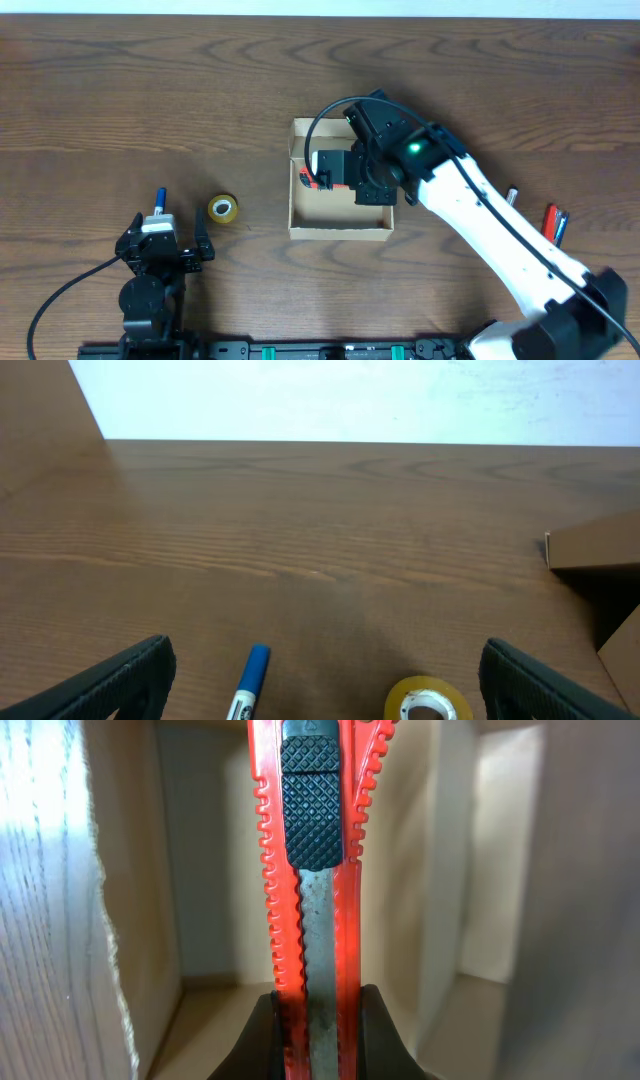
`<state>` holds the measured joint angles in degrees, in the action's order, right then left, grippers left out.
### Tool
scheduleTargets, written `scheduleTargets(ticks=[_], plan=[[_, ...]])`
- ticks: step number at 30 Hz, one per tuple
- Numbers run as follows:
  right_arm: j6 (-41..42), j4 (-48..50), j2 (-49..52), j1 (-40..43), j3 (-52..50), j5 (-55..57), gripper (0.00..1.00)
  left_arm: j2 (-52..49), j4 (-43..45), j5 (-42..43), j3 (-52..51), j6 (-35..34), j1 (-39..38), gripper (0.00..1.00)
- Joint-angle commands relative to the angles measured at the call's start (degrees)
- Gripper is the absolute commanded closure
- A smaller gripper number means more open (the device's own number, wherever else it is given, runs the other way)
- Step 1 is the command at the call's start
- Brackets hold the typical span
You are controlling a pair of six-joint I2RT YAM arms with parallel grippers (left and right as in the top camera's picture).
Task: Pack container
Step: 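Carry the box cutter over the box and lower it inside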
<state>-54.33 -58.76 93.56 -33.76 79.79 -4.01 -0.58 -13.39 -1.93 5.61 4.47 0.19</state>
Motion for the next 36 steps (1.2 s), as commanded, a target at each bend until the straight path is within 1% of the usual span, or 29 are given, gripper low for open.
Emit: scheduleTargets(ticks=[1, 14, 22, 24, 25, 26, 29, 30, 33, 36], plan=[[-0.3, 0.0, 3.4, 0.6, 1.0, -2.3, 0.99, 0.3, -1.3, -0.6, -1.1, -0.4, -0.3, 0.04], [-0.1, 2.5, 16.6, 2.2, 1.0, -6.1, 0.99, 0.3, -1.3, -0.6, -1.1, -0.4, -0.3, 0.05], [0.8, 4.6, 19.7, 2.5, 1.0, -7.0, 0.98, 0.3, -1.3, -0.6, -1.1, -0.4, -0.3, 0.05], [1.4, 4.6, 19.7, 2.6, 1.0, -7.0, 0.95, 0.3, -1.3, -0.6, -1.1, -0.4, -0.3, 0.05], [1.7, 4.6, 19.6, 2.6, 1.0, -7.0, 0.91, 0.3, -1.3, -0.6, -1.1, -0.4, -0.3, 0.05], [2.1, 4.5, 19.6, 2.6, 1.0, -7.0, 0.84, 0.3, -1.3, -0.6, -1.1, -0.4, -0.3, 0.05], [4.0, 4.3, 19.6, 2.6, 1.0, -7.0, 0.68, 0.3, -1.3, -0.6, -1.1, -0.4, -0.3, 0.05], [4.2, 4.0, 19.6, 2.6, 1.0, -7.0, 0.64, 0.3, -1.3, -0.6, -1.1, -0.4, -0.3, 0.04], [5.4, 2.7, 19.1, 2.6, 1.2, -7.0, 0.62, 0.3, -1.3, -0.6, -1.1, -0.4, -0.3, 0.05], [9.8, 2.0, 17.2, 2.9, 1.9, -7.0, 0.62, 0.3, -1.3, -0.6, -1.1, -0.4, -0.3, 0.05]])
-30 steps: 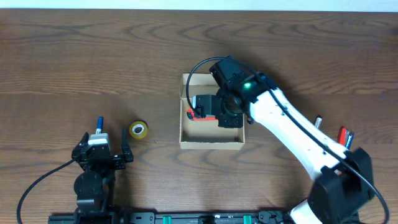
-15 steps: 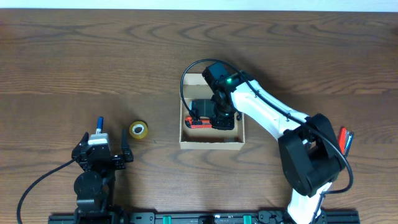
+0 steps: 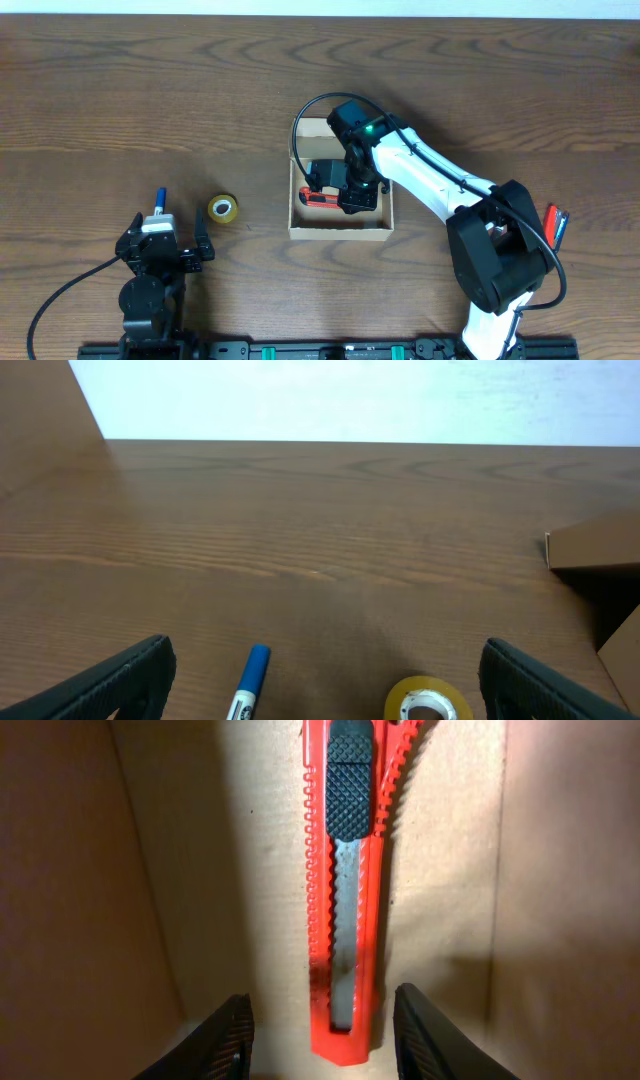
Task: Pack container
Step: 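Carry the box cutter over the box and lower it inside, then open the right gripper and move it to the black marker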
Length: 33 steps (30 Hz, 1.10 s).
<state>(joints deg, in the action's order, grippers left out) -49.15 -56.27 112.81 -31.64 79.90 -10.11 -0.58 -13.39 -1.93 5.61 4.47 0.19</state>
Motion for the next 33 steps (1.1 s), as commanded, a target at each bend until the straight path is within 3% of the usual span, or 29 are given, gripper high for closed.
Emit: scheduleTargets(ticks=[1, 5, 7, 11, 14, 20, 26, 33], plan=[[7.1, -0.8, -2.8, 1.0, 2.4, -0.9, 0.62, 0.3, -1.3, -0.6, -1.1, -0.4, -0.3, 0.05], [20.9, -1.9, -7.7, 3.9, 5.9, -0.9, 0.56, 0.3, -1.3, -0.6, -1.1, -0.4, -0.3, 0.05], [28.6, -2.7, -10.6, 6.2, 7.6, -0.9, 0.37, 0.3, -1.3, -0.6, -1.1, -0.4, -0.3, 0.05], [36.0, -4.5, -17.3, 12.7, 9.4, -0.9, 0.37, 0.3, -1.3, -0.6, -1.1, -0.4, -0.3, 0.05], [39.2, -5.3, -22.7, 18.8, 9.4, -0.9, 0.01, 0.3, -1.3, -0.6, -1.1, -0.4, -0.3, 0.05], [43.6, -6.2, -30.5, 30.8, 9.4, -0.9, 0.01, 0.3, -1.3, -0.6, -1.1, -0.4, -0.3, 0.05], [60.8, -12.4, -31.0, 41.0, 8.4, 4.6, 0.01, 0.3, -1.3, -0.6, -1.1, -0.4, -0.3, 0.05], [66.3, -6.7, -30.6, 46.3, -6.1, 10.6, 0.01, 0.3, -1.3, -0.6, -1.1, -0.4, -0.3, 0.05]])
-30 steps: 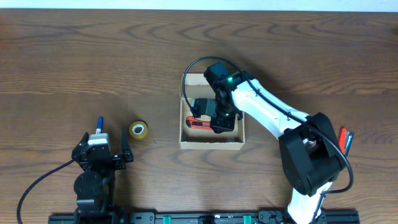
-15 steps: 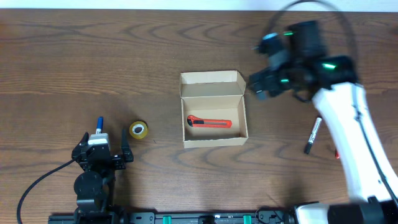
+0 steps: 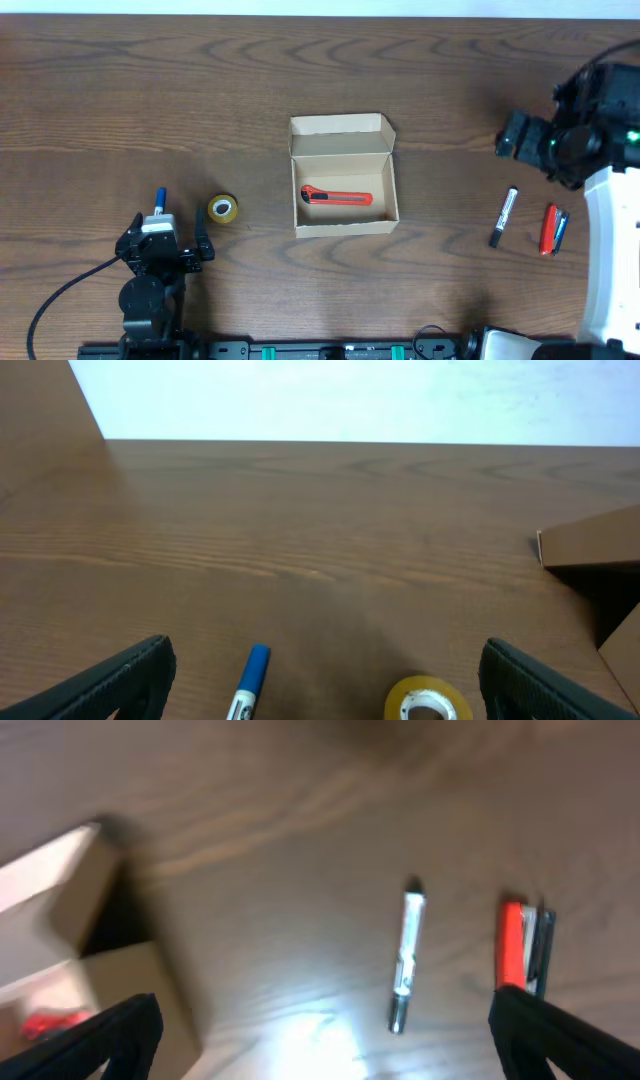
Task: Pack container
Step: 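Open the right gripper and move it to the black marker, then grasp the black marker with the right gripper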
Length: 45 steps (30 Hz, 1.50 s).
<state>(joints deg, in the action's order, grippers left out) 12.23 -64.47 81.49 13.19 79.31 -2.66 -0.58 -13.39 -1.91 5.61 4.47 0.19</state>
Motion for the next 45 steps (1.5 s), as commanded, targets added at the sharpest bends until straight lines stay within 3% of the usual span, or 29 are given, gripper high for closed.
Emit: scheduleTargets(ticks=[1, 8, 27, 31, 39, 40, 41, 45], plan=[[5.0, 3.2, 0.8, 2.2, -8.2, 3.1, 0.01, 0.3, -1.3, -0.6, -1.1, -0.4, -0.3, 0.05], [5.1, 12.3, 3.4, 7.0, -20.3, 2.6, 0.02, 0.3, -1.3, -0.6, -1.1, -0.4, -0.3, 0.05], [5.9, 16.7, 21.5, 9.2, -20.7, 2.4, 0.05, 0.3, -1.3, -0.6, -1.1, -0.4, -0.3, 0.05], [5.4, 17.1, 22.9, 9.2, -20.7, 2.1, 0.1, 0.3, -1.3, -0.6, -1.1, -0.4, -0.3, 0.05], [3.3, 17.3, 23.1, 9.2, -20.8, 2.0, 0.71, 0.3, -1.3, -0.6, -1.1, -0.4, -0.3, 0.05], [3.3, 17.4, 23.1, 9.2, -20.8, 2.0, 0.91, 0.3, -1.3, -0.6, -1.1, -0.4, -0.3, 0.05], [3.3, 17.5, 23.1, 9.2, -20.9, 2.0, 0.99, 0.3, -1.3, -0.6, -1.1, -0.4, -0.3, 0.05], [2.4, 17.9, 23.1, 9.2, -20.9, 1.9, 0.99, 0.3, -1.3, -0.6, -1.1, -0.4, -0.3, 0.05]])
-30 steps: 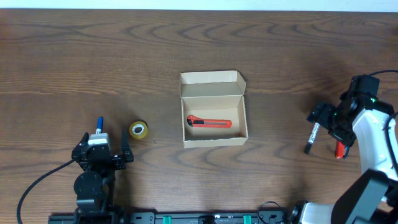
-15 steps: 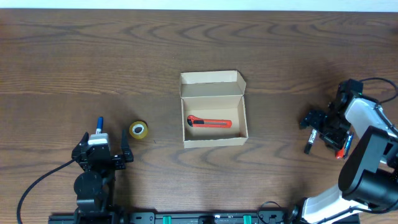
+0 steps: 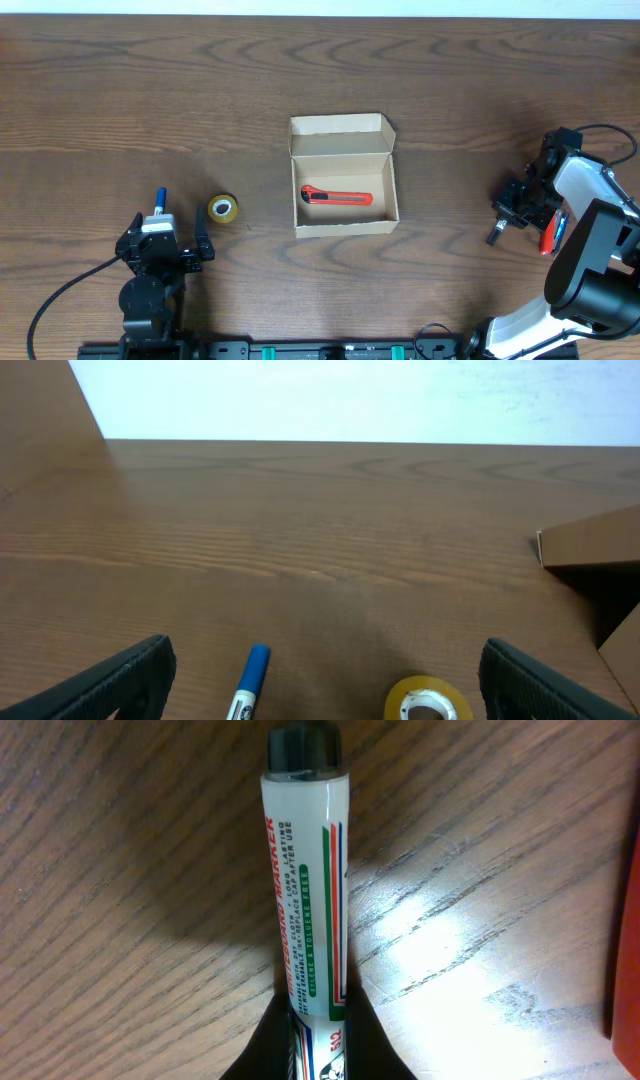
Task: Pack container
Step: 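Grasp the black marker with the right gripper, then lower the black marker into the box beside the cutter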
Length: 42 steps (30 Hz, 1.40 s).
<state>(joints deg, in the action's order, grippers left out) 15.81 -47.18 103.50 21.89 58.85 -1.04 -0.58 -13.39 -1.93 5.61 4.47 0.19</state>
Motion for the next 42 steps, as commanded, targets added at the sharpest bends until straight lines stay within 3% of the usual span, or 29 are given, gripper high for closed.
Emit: scheduleTargets(ticks=[1, 10, 17, 24, 28, 34, 42], plan=[[-1.5, 0.7, 1.1, 0.3, -0.4, 0.2, 0.99, 0.3, -1.3, -0.6, -1.1, -0.4, -0.3, 0.05], [-6.5, 3.2, -2.5, -3.8, 2.0, -11.0, 0.99, 0.3, -1.3, -0.6, -1.1, -0.4, -0.3, 0.04], [-20.2, 2.9, -14.0, -13.9, 9.1, -15.4, 0.98, 0.3, -1.3, -0.6, -1.1, -0.4, -0.3, 0.05], [-52.8, -4.2, -20.0, -33.8, 15.6, -21.9, 0.99, 0.3, -1.3, -0.6, -1.1, -0.4, -0.3, 0.05], [-67.1, -9.0, -19.7, -44.2, 16.0, -20.7, 0.99, 0.3, -1.3, -0.6, -1.1, -0.4, -0.3, 0.05], [-71.5, -8.9, -18.5, -52.9, 16.0, -12.0, 0.99, 0.3, -1.3, -0.6, -1.1, -0.4, -0.3, 0.05], [-75.4, -9.0, -12.2, -53.3, 16.0, -12.9, 0.99, 0.3, -1.3, -0.6, -1.1, -0.4, -0.3, 0.05]])
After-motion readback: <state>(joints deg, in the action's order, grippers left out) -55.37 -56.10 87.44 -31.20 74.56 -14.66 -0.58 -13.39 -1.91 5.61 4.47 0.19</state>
